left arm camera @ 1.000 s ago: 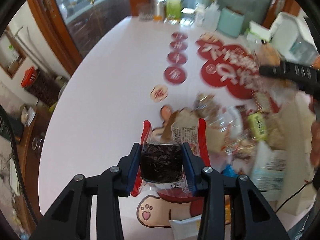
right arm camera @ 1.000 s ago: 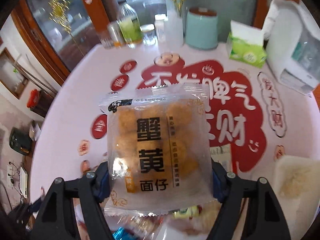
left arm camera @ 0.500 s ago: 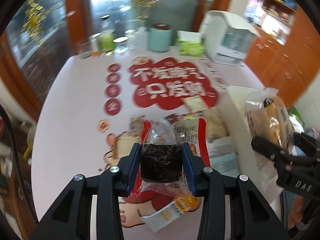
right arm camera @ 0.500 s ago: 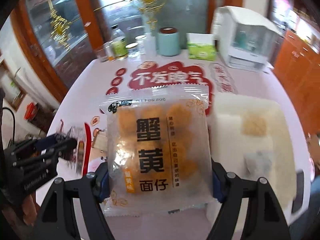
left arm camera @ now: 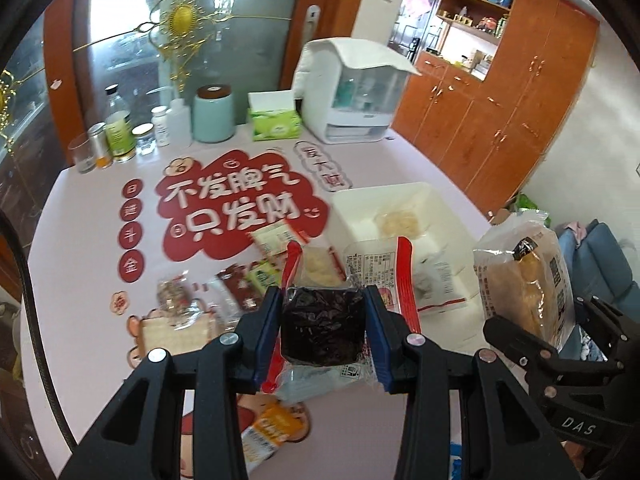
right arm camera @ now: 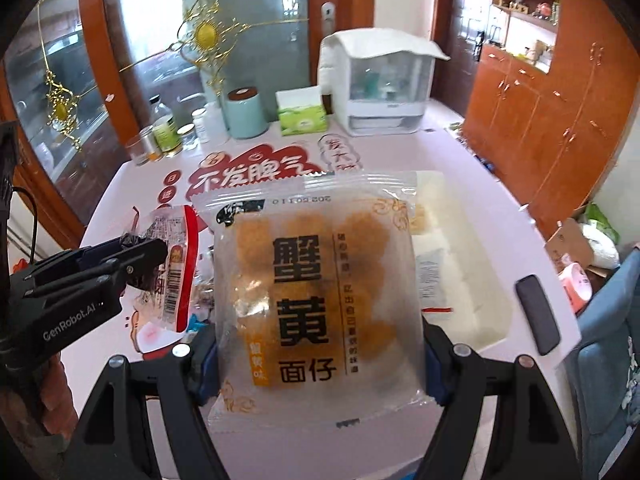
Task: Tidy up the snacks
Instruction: 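Drop the seaweed pack from the left gripper into the tray while the right gripper drops the crab-roe bag, then move both grippers back over the remaining snack pile, then lower the left gripper onto the bread slice pack and close, then grasp the clear nut bag with the right gripper while the left gripper lifts the bread pack, then carry the bread pack and nut bag into the white tray and open both grippers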
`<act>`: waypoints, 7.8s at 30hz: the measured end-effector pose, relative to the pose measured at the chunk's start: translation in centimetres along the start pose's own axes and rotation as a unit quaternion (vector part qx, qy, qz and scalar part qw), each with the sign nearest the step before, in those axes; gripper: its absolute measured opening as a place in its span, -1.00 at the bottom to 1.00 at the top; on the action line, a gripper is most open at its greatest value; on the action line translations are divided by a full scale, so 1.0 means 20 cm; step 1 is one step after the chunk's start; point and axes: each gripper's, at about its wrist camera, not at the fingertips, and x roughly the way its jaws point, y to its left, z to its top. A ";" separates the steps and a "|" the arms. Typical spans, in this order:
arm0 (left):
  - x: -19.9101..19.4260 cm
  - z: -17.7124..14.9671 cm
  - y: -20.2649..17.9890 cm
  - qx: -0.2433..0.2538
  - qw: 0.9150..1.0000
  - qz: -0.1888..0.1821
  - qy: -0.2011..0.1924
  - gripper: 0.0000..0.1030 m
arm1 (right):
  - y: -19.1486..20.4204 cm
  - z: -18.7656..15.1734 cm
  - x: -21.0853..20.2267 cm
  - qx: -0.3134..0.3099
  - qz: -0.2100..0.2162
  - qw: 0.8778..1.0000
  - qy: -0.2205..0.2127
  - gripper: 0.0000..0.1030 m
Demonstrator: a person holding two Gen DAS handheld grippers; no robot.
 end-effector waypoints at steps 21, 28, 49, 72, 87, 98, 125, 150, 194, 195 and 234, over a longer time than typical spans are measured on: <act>0.21 0.30 -0.67 0.005 0.991 0.130 -0.024 -0.23 | -0.75 0.12 0.19 0.006 0.071 0.997 -0.018 0.50; 0.42 0.39 -0.71 0.012 0.986 0.164 0.008 -0.23 | -0.82 0.15 0.37 0.002 0.088 0.996 0.010 0.55; 0.72 0.47 -0.78 0.013 0.983 0.181 0.034 0.90 | -0.90 0.21 0.56 0.002 0.136 0.990 0.043 0.68; 0.40 0.25 -0.54 -0.029 0.971 0.238 0.025 0.90 | -0.81 0.13 0.48 -0.020 0.130 0.991 0.032 0.68; -0.08 0.23 -0.13 -0.057 0.948 0.313 -0.009 0.90 | -0.56 0.19 0.29 -0.032 0.171 0.983 -0.058 0.68; -0.49 0.27 0.38 -0.043 0.927 0.368 -0.062 0.91 | -0.13 0.36 0.17 -0.064 0.171 0.981 -0.065 0.68; 0.76 -0.28 1.04 0.229 0.951 0.112 0.173 0.95 | 0.76 0.13 0.97 -0.251 0.127 0.949 0.139 0.25; 1.10 -0.19 1.00 0.256 0.931 -0.006 0.261 0.63 | 0.93 -0.04 1.22 -0.445 0.180 0.855 0.194 0.12; 0.38 -0.63 1.15 -0.015 0.980 0.028 0.197 0.07 | 0.88 -0.06 1.08 -0.351 0.166 0.911 0.137 -0.25; 0.34 -0.60 1.13 -0.013 0.982 0.026 0.189 0.07 | 0.86 -0.06 1.05 -0.330 0.170 0.919 0.131 -0.25; 0.68 0.37 -0.98 0.044 0.994 -0.055 0.080 0.07 | -1.04 0.01 0.13 0.056 0.118 0.990 -0.048 -0.25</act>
